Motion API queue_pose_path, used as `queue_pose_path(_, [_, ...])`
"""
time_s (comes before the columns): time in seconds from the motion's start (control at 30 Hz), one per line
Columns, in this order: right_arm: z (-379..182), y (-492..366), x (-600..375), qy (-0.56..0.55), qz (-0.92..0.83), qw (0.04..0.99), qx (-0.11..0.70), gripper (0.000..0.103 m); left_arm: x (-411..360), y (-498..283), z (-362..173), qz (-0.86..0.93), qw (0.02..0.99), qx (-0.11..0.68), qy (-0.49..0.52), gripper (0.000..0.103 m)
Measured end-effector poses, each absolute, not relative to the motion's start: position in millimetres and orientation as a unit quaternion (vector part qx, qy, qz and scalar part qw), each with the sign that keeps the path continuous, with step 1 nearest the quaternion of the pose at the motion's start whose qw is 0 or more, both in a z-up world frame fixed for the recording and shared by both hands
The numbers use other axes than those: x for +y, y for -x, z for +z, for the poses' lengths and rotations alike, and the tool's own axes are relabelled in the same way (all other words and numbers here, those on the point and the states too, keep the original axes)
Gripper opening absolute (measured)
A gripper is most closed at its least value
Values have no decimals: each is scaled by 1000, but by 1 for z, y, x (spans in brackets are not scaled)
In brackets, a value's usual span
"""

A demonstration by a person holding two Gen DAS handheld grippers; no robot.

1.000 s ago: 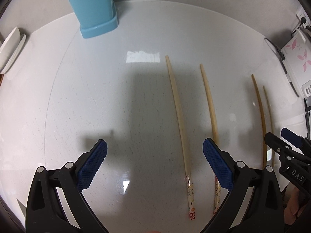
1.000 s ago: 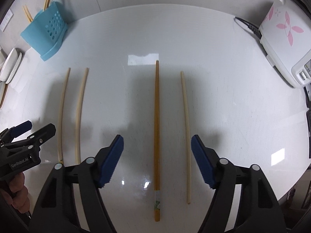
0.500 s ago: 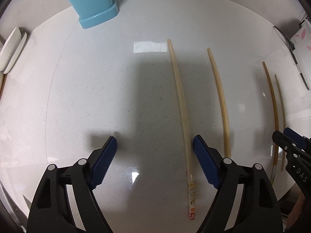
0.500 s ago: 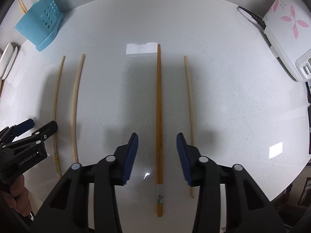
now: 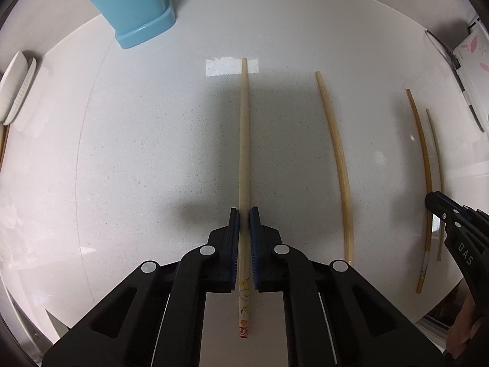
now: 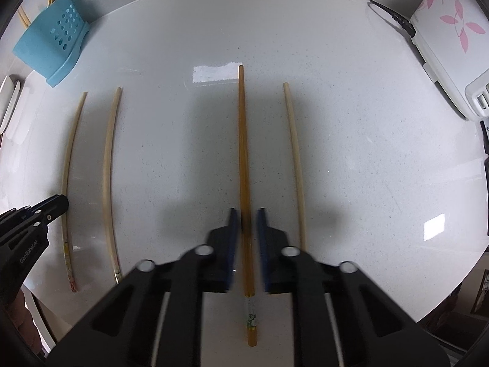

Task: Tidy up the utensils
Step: 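Close the left tool on a chopstick while the right tool grasps another, then lift both chopsticks and carry them above the blue holder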

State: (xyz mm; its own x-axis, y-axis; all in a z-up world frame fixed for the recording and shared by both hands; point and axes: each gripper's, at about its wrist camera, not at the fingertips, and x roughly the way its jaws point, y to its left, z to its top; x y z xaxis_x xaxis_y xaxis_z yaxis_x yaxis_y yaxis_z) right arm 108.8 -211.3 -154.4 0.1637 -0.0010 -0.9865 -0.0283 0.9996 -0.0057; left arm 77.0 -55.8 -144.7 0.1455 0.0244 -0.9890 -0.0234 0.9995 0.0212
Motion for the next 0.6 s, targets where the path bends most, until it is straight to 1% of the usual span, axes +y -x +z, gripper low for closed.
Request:
queue_pose_path(0.37, [-149, -114, -213, 4, 10, 767, 642, 6, -45, -76, -146, 9, 761, 648, 5, 6])
queue_pose_path(0.6, [-136, -115, -206, 5, 16, 780, 626, 6, -44, -70, -135, 8, 772, 635, 13, 6])
